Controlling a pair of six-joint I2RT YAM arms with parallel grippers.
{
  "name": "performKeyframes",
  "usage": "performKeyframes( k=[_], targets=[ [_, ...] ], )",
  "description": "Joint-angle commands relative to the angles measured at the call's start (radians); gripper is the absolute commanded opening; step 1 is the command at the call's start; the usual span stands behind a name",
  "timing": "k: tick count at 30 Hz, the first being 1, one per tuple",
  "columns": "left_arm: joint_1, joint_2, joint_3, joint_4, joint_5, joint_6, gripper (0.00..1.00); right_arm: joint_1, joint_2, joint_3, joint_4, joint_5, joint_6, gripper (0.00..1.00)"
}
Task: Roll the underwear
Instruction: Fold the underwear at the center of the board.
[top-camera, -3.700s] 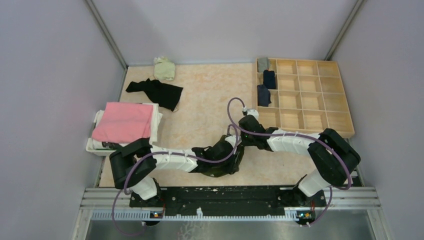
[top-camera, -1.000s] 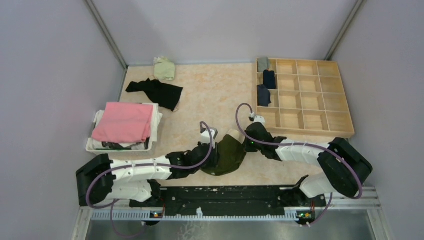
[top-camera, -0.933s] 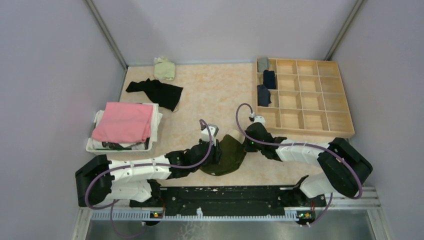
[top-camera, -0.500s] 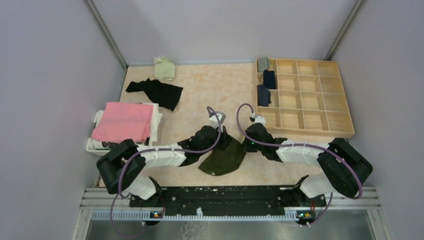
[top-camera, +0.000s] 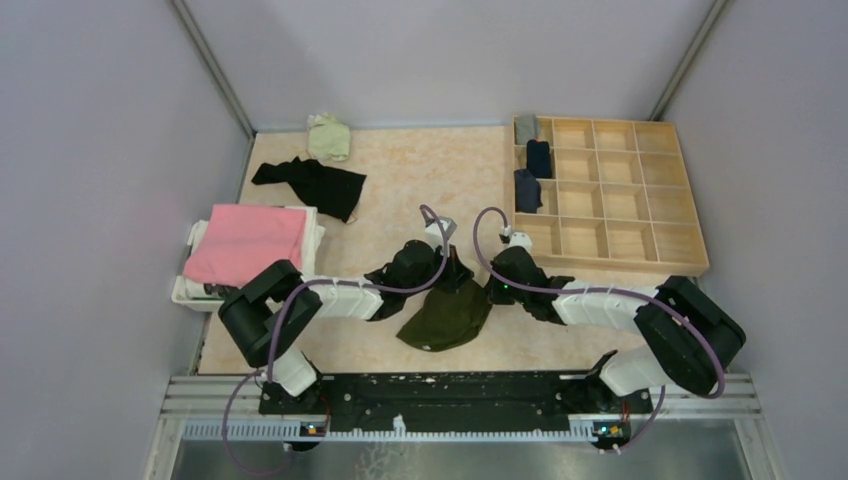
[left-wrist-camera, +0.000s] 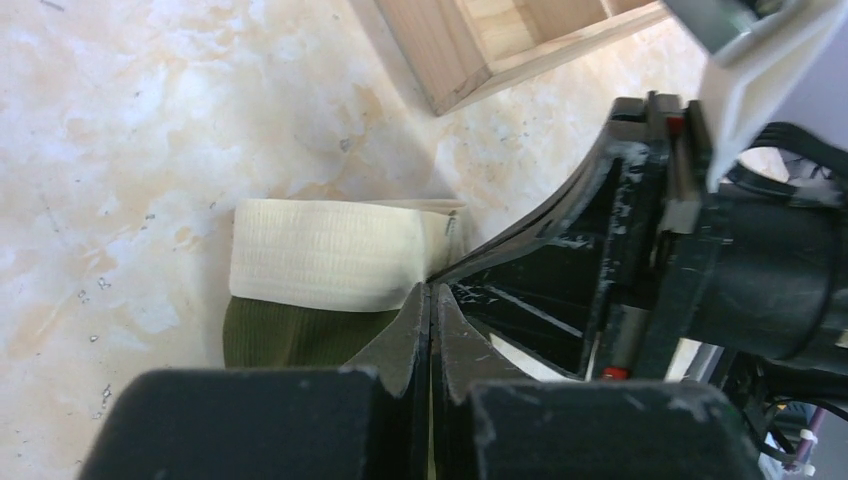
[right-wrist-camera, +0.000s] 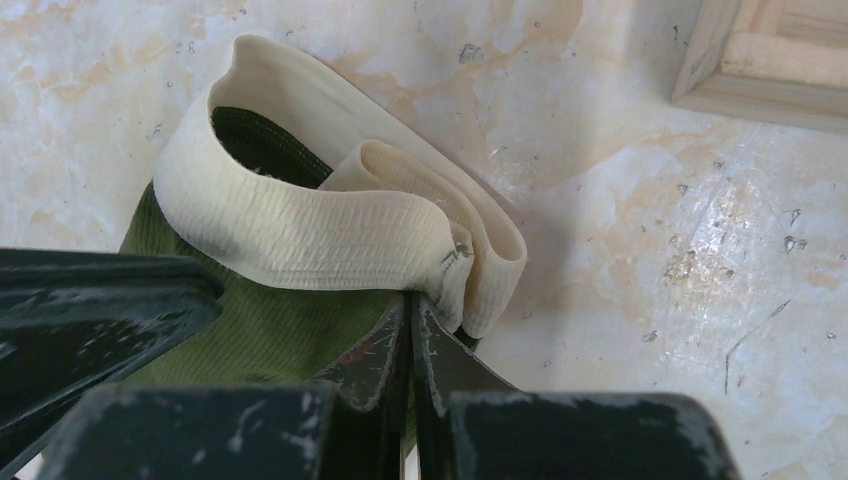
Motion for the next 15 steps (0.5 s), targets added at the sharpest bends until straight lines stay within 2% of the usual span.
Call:
performKeyframes(
  k=[1,15],
  targets=[
    [0.021,0.040,0.033,0.074,0.049,0.017,0.00,-0.007,0.016,-0.028,-0.065,0.008,-0.004,0.00],
    [0.068,0.133,0.028,0.077,-0.004,0.037,0.00,-0.007,0.026,-0.027,-0.069,0.009,-0.007,0.00]
  ],
)
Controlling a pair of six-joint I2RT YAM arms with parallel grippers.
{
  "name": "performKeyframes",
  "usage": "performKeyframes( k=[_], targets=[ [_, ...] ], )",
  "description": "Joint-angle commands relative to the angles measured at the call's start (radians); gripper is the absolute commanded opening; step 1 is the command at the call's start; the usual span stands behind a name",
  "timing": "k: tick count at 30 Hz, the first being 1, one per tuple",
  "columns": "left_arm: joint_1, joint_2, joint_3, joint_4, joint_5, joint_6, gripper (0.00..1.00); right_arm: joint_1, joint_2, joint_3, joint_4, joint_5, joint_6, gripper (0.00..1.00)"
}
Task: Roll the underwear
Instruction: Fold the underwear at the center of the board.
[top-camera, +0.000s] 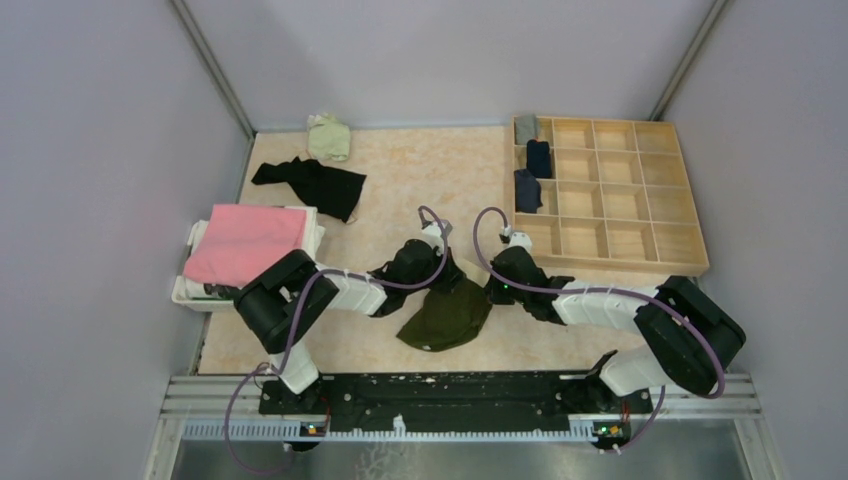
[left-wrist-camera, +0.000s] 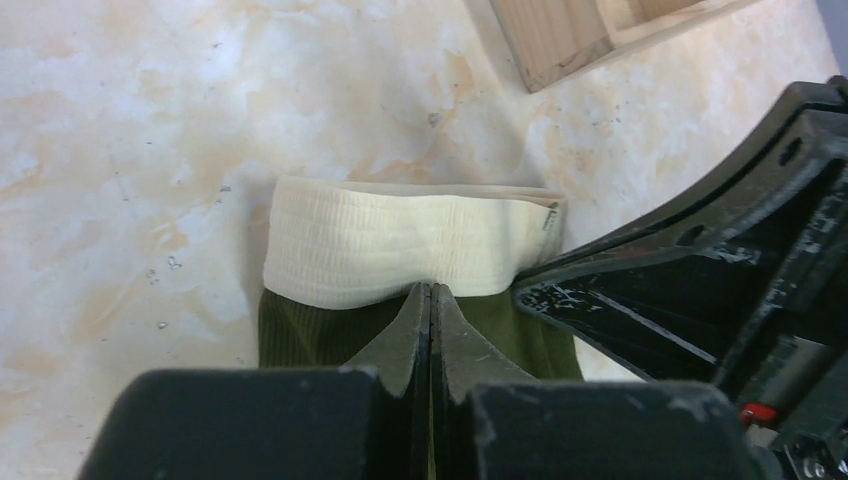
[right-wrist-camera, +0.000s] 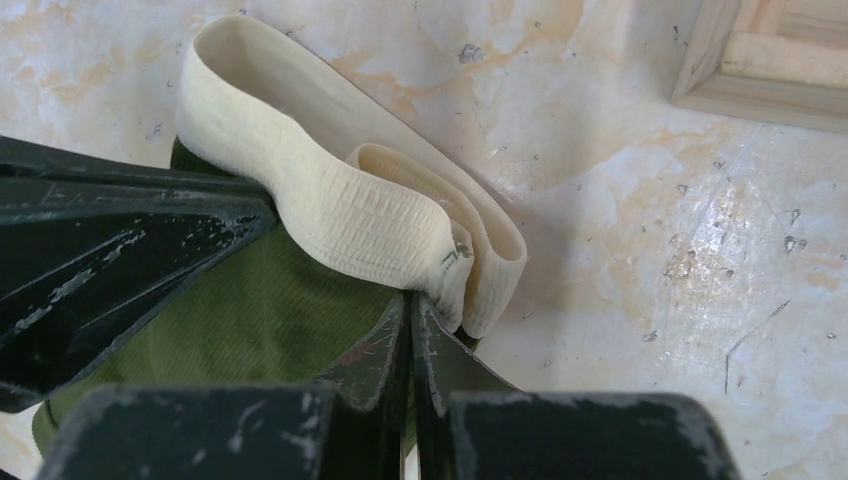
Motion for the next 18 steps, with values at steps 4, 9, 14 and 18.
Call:
performKeyframes(
  k=[4,9,14,18],
  targets=[
    [0.017,0.059,0.029,0.059,-0.024,0.039,0.00,-0.007,0.025,-0.033,-0.071,0.010,-0.006,0.00],
    [0.019,0.100,0.031,0.056,-0.028,0.044,0.00,-0.007,0.025,-0.035,-0.073,0.011,-0.007,0.00],
    [0.020,0.139,0.040,0.044,-0.046,0.049,0.00,-0.007,0.020,-0.032,-0.080,0.009,-0.007,0.00],
    [0.021,0.152,0.041,0.015,-0.075,0.049,0.00,-0.007,0.008,-0.034,-0.090,0.015,-0.009,0.00]
  ],
)
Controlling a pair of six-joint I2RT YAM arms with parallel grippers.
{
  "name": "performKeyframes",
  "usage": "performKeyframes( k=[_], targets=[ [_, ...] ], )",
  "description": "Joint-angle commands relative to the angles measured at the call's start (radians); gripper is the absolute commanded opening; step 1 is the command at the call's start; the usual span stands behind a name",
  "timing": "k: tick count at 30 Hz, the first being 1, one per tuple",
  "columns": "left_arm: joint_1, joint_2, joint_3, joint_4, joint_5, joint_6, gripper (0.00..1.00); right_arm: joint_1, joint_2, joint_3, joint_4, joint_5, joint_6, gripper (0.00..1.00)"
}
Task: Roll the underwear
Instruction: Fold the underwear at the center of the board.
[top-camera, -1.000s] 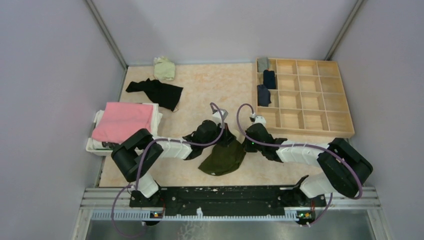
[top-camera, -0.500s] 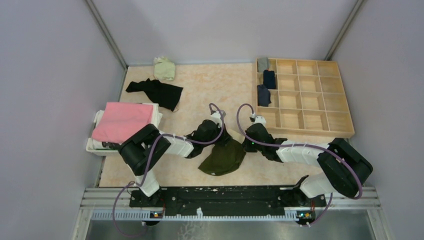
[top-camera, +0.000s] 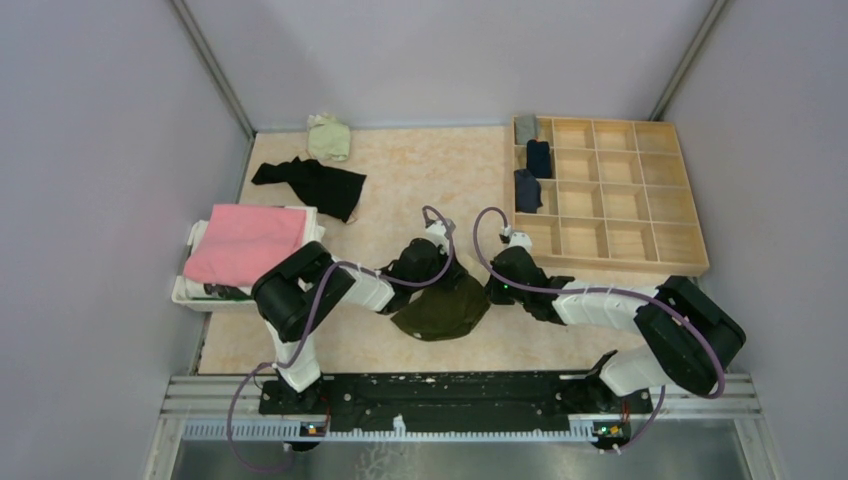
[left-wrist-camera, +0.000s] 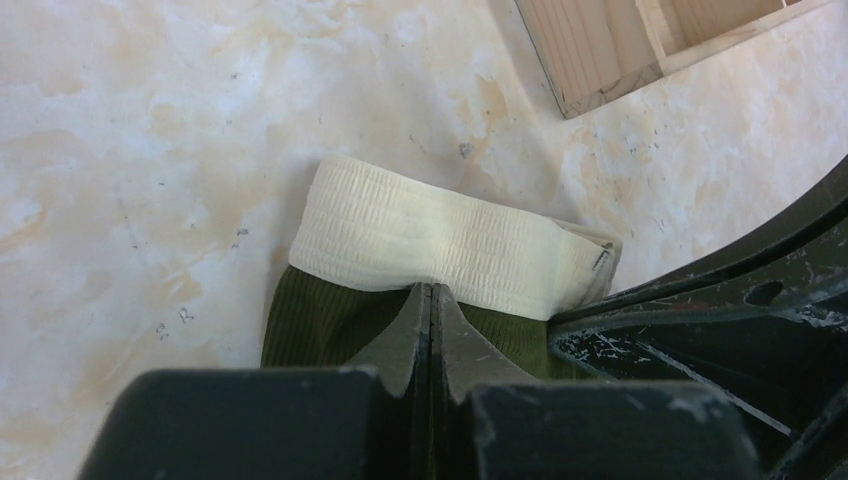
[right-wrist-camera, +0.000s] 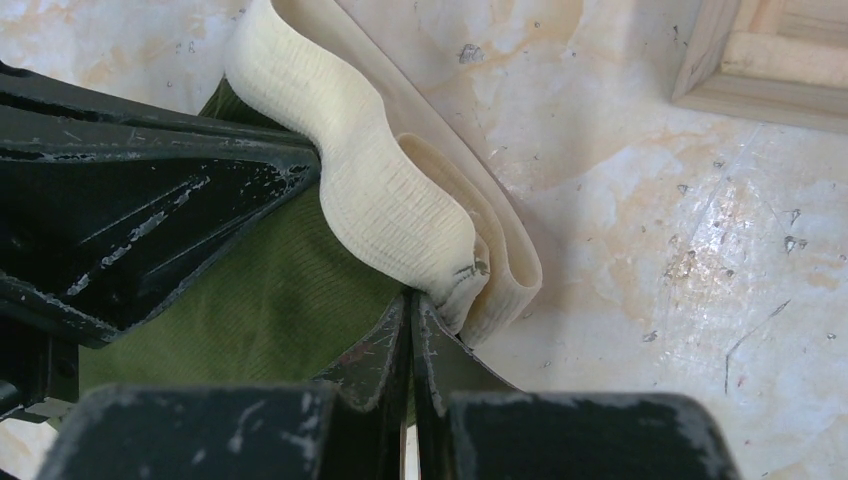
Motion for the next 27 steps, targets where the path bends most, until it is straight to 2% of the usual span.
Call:
performKeyframes(
  k=[1,6,17,27],
  targets=[
    [0.008,0.040,0.001,-0.054,-0.070,0.030,0.00,-0.006,0.003,-0.036,-0.091,0.015,-0.008,0.00],
    [0.008,0.019,-0.009,-0.109,-0.158,0.028,0.00,-0.006,-0.026,-0.048,-0.132,0.047,0.005,0.00],
    [0.008,0.017,-0.018,-0.112,-0.155,0.031,0.00,-0.006,-0.091,-0.071,-0.168,0.064,0.036,0.00],
    [0.007,0.015,-0.013,-0.102,-0.093,0.039,0.00,-0.007,-0.284,-0.014,-0.057,-0.082,-0.059,0.00]
  ],
)
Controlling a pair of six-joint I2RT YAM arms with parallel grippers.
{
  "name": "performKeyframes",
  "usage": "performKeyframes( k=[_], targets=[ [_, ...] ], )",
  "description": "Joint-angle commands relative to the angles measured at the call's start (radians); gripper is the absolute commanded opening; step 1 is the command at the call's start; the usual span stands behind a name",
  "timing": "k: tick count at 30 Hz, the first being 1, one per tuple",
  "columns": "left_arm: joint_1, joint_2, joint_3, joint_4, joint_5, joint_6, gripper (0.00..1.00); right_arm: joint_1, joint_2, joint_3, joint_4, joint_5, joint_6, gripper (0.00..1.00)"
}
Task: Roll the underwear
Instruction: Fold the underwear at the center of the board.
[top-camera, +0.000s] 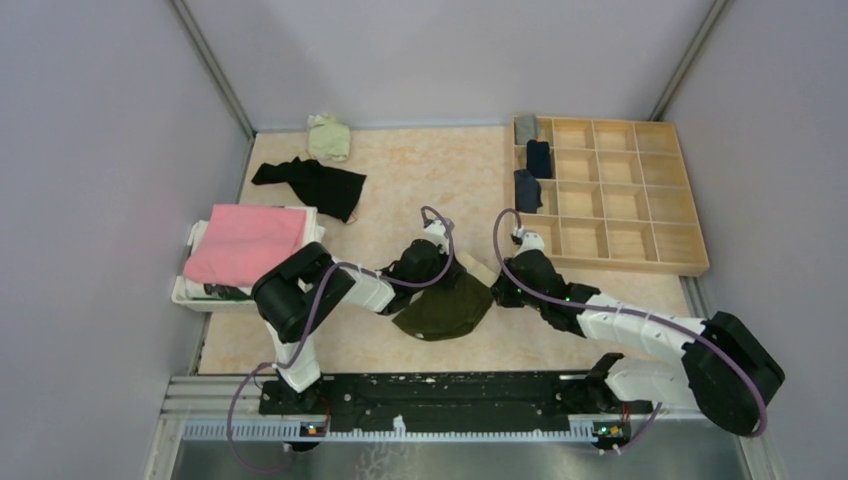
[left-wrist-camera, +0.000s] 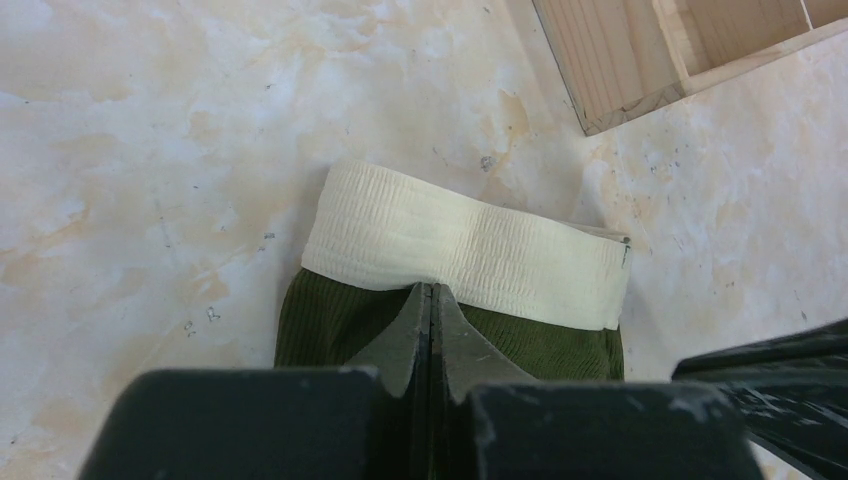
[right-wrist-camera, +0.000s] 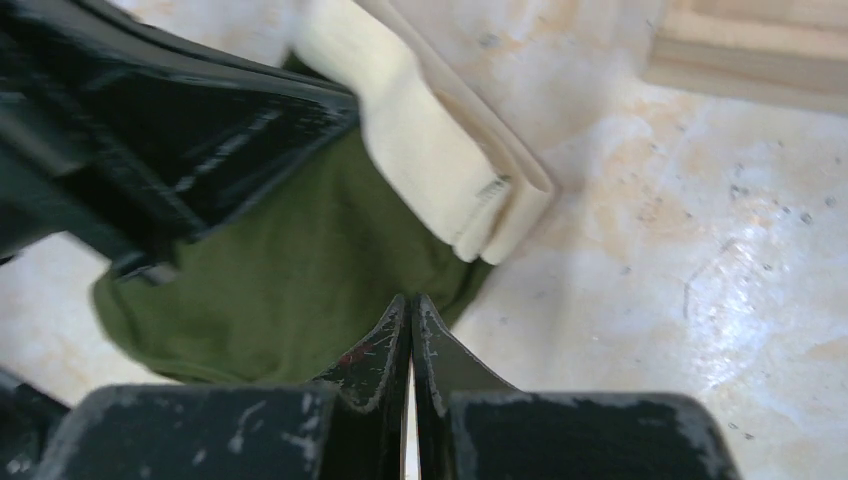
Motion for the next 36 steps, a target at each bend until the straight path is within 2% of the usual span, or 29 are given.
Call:
performKeyframes(
  k=[1,5,10,16,23,28,33,36],
  targets=[
    [0.014,0.013,-0.016,-0.099,-0.023,0.038,0.00,-0.006,-0.078,0.039,0.065,-0.094,-0.056,0.00],
    [0.013,0.010,-0.016,-0.097,-0.017,0.038,0.00,-0.007,-0.057,0.025,0.149,-0.213,-0.028,0.00],
    [0.013,0.007,-0.017,-0.097,-0.016,0.041,0.00,0.003,0.055,-0.040,0.308,-0.317,0.065,0.00],
    [0.013,0.006,-0.017,-0.100,-0.020,0.047,0.00,0.036,0.134,-0.097,0.299,-0.256,0.136,0.00],
    [0.013,0.002,-0.017,-0.106,-0.027,0.057,0.00,0.086,0.184,-0.110,0.213,-0.155,0.153,0.00],
    [0.014,-0.039,-0.012,-0.124,-0.005,0.071,0.00,0.090,0.059,-0.081,0.179,-0.107,0.111,0.02],
    [0.013,-0.134,0.025,-0.183,0.074,0.099,0.00,0.082,-0.139,-0.033,0.096,-0.044,0.055,0.18],
    [0.013,-0.194,0.051,-0.219,0.101,0.113,0.00,0.055,-0.174,0.017,-0.009,-0.019,0.028,0.26]
  ],
)
